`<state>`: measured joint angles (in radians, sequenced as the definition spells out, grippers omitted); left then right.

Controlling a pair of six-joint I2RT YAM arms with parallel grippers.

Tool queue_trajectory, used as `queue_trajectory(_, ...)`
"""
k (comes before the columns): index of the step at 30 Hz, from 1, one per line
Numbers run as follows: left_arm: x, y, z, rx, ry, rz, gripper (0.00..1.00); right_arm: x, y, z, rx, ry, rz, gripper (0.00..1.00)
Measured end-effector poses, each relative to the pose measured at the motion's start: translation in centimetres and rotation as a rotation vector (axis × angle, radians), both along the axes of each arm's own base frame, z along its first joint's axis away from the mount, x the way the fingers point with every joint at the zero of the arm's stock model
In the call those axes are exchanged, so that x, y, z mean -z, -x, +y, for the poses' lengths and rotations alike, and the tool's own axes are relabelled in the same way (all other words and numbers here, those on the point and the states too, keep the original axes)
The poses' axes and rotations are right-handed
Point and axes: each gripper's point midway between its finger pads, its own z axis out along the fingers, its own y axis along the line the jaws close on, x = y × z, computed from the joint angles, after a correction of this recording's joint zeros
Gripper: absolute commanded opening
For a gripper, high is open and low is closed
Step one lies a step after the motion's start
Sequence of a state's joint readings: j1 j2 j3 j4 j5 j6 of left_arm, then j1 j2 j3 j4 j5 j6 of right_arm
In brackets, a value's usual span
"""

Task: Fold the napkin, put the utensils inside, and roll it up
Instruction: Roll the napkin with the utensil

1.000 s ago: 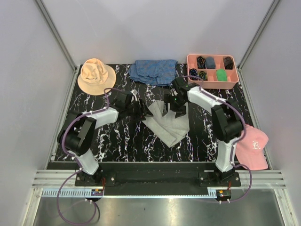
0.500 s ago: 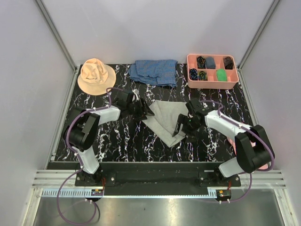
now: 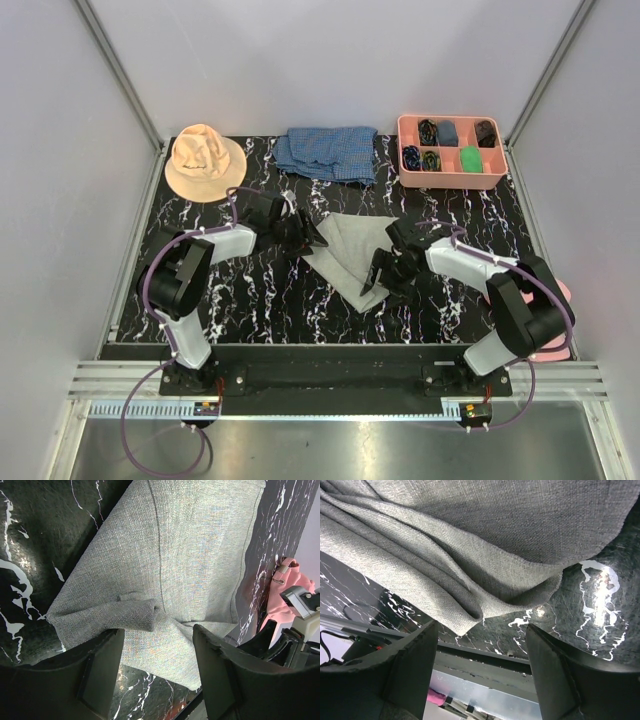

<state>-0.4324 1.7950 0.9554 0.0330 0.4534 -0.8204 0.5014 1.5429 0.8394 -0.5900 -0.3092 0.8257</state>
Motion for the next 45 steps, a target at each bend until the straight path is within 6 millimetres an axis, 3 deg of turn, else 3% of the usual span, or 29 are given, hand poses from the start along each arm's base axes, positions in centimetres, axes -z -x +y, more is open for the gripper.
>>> queue_trajectory(14,-0.2,0.0,-0.1,0.008,0.003,-0.002,0.63,1.6,0.1,0.3,0.026,-0.003,0.028,0.58)
queue_trajectory(18,-0.6,-0.3,-0.2,0.02,0.001,-0.021,0.76,1.8,0.2,0.5,0.025,-0.014,0.041,0.47)
queue_trajectory(25,-1.5,-0.3,0.3,0.026,-0.008,-0.043,0.83,2.1,0.1,0.9,0.019,-0.024,0.068,0.35)
queue_trajectory(34,-4.3,-0.7,5.4,-0.058,-0.038,-0.125,0.84,2.3,-0.6,1.2,-0.021,-0.022,0.092,0.3)
queue_trajectory(38,-3.8,-0.2,6.8,-0.072,-0.062,-0.122,0.83,2.3,-1.5,0.7,-0.038,-0.019,0.107,0.29)
queue_trajectory(45,-2.2,1.2,7.0,-0.044,-0.073,-0.087,0.82,2.4,-3.5,0.0,-0.078,-0.022,0.125,0.28)
